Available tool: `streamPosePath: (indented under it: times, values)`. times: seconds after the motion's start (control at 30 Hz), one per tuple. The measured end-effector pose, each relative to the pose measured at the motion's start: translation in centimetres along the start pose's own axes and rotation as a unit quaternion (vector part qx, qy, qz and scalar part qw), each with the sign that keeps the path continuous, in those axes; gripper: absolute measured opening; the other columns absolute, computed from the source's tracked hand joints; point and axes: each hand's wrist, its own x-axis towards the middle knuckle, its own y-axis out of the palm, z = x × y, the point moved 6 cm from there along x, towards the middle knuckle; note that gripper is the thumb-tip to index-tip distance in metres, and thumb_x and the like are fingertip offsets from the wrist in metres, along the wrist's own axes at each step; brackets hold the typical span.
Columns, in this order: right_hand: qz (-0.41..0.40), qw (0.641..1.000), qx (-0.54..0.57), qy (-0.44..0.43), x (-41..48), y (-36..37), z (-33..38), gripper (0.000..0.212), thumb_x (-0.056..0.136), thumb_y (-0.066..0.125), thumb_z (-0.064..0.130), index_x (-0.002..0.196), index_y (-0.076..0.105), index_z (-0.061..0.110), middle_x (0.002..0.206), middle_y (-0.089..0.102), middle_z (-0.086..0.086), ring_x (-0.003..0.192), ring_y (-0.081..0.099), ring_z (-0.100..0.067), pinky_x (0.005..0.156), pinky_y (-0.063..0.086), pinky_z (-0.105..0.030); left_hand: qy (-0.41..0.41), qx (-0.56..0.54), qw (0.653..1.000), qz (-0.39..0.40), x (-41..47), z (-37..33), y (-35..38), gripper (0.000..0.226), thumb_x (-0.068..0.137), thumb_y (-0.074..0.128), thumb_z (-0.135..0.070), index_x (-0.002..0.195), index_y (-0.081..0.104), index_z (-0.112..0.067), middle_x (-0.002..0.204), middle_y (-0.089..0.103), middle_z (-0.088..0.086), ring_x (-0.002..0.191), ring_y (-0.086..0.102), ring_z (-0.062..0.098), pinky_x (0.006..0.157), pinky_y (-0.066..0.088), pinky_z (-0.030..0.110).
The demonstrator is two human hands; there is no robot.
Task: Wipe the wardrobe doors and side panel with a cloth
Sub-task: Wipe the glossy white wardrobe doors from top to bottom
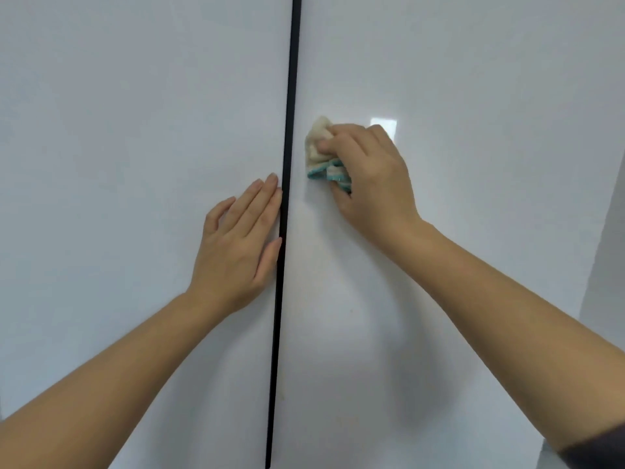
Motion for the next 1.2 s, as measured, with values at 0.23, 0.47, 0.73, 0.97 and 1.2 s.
streamPosePath:
  times: [0.23,0.47,0.73,0.97,1.2]
  values:
    - [0.075,0.993,0.059,-0.075,-12.6,2.5,6.8,0.024,0.093,0.049,0.003,0.092,0.072,0.008,0.110,0.069,-0.010,0.076,0.060,-0.029,0.062,0.046,-0.035,-0.014,0.008,1.000,-0.006,-0.3,-0.4,0.2,0.050,0.099,0.031,-0.017,0.147,0.033,-0.007,0.156,0.028,0.005,0.145,0.024,0.017,0.115,0.022,0.041]
    - [0.179,0.959,0.086,-0.204,-19.6,3.1,9.6,0.017,0.091,0.058,0.008,0.078,0.061,0.019,0.105,0.068,-0.004,0.075,0.055,-0.021,0.063,0.038,-0.029,-0.045,-0.007,0.999,-0.003,-0.5,-0.8,0.9,0.056,0.099,0.039,-0.029,0.148,0.030,-0.004,0.156,0.025,0.008,0.146,0.021,0.021,0.118,0.016,0.045]
    - [0.282,0.896,0.087,-0.331,-22.5,2.9,10.7,0.022,0.097,0.050,0.013,0.078,0.049,0.023,0.101,0.063,0.001,0.080,0.052,-0.020,0.068,0.037,-0.028,-0.040,0.001,0.999,-0.008,-0.3,-1.1,0.5,0.055,0.097,0.045,-0.026,0.146,0.036,-0.003,0.154,0.031,0.010,0.144,0.028,0.022,0.115,0.025,0.049]
    - [0.118,0.973,-0.066,-0.188,-6.6,-1.6,0.8,0.009,0.090,0.058,0.006,0.092,0.064,0.012,0.112,0.068,-0.010,0.078,0.058,-0.031,0.063,0.042,-0.035,-0.065,-0.005,0.997,-0.039,-0.4,-1.6,0.8,0.057,0.091,0.049,-0.017,0.145,0.038,-0.002,0.154,0.032,0.009,0.143,0.028,0.019,0.116,0.022,0.048]
    - [-0.014,0.997,-0.067,0.019,-2.5,-3.5,-3.8,0.024,0.077,0.061,-0.005,0.097,0.069,0.005,0.114,0.063,-0.016,0.095,0.044,-0.029,0.079,0.043,-0.039,-0.068,-0.003,0.995,-0.073,-0.5,-1.6,1.3,0.056,0.090,0.047,-0.014,0.144,0.039,-0.002,0.152,0.035,0.008,0.142,0.031,0.020,0.116,0.024,0.049]
